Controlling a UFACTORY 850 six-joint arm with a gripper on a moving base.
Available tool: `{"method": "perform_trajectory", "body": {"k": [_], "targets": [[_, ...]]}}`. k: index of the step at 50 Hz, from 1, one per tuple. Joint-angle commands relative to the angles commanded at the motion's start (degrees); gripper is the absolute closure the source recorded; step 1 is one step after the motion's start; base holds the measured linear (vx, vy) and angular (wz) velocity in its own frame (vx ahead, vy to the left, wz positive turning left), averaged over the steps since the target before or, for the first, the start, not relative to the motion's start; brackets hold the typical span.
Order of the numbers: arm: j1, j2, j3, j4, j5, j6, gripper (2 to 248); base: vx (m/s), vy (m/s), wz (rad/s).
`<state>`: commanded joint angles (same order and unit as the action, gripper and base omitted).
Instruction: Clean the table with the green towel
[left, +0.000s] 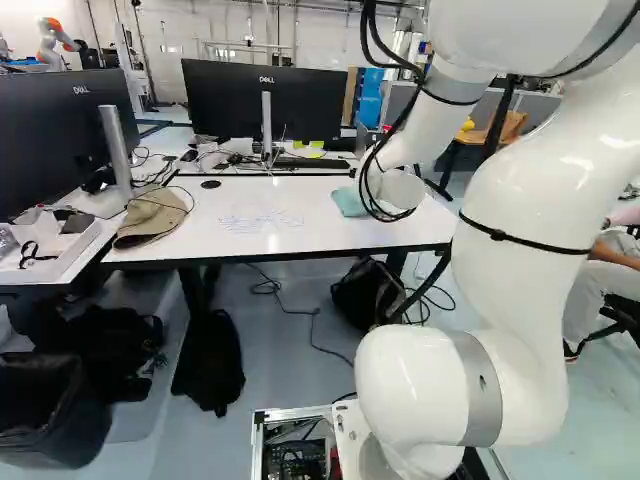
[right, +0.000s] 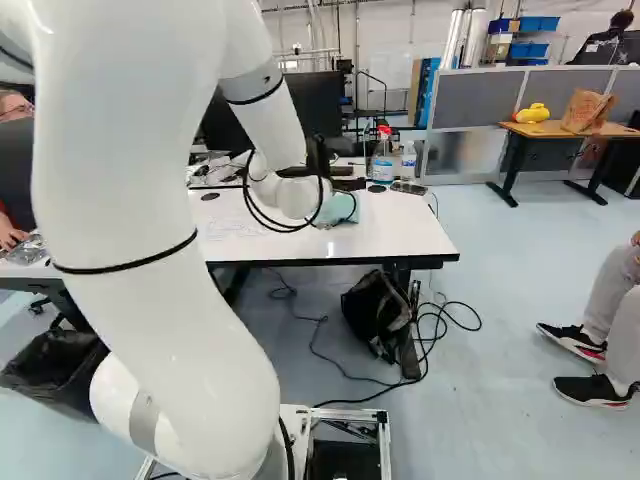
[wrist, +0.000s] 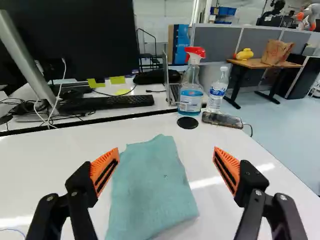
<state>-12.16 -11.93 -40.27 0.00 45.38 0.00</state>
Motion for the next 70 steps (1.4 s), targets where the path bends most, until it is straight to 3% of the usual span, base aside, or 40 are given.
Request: {"method": "perform_trajectory", "body": {"k": [14, 53, 70], "targets": [[-0.67, -3.88, -4.47, 0.00, -4.26, 0.00, 3, 0.000, 0.000, 0.000], [1.40, -13.46, -16.21, 0.00, -16.90, 0.00, 3, 0.000, 0.000, 0.000], [1.69, -13.65, -16.46, 0.00, -23.94, 0.00, 3, 0.000, 0.000, 0.000]]}}
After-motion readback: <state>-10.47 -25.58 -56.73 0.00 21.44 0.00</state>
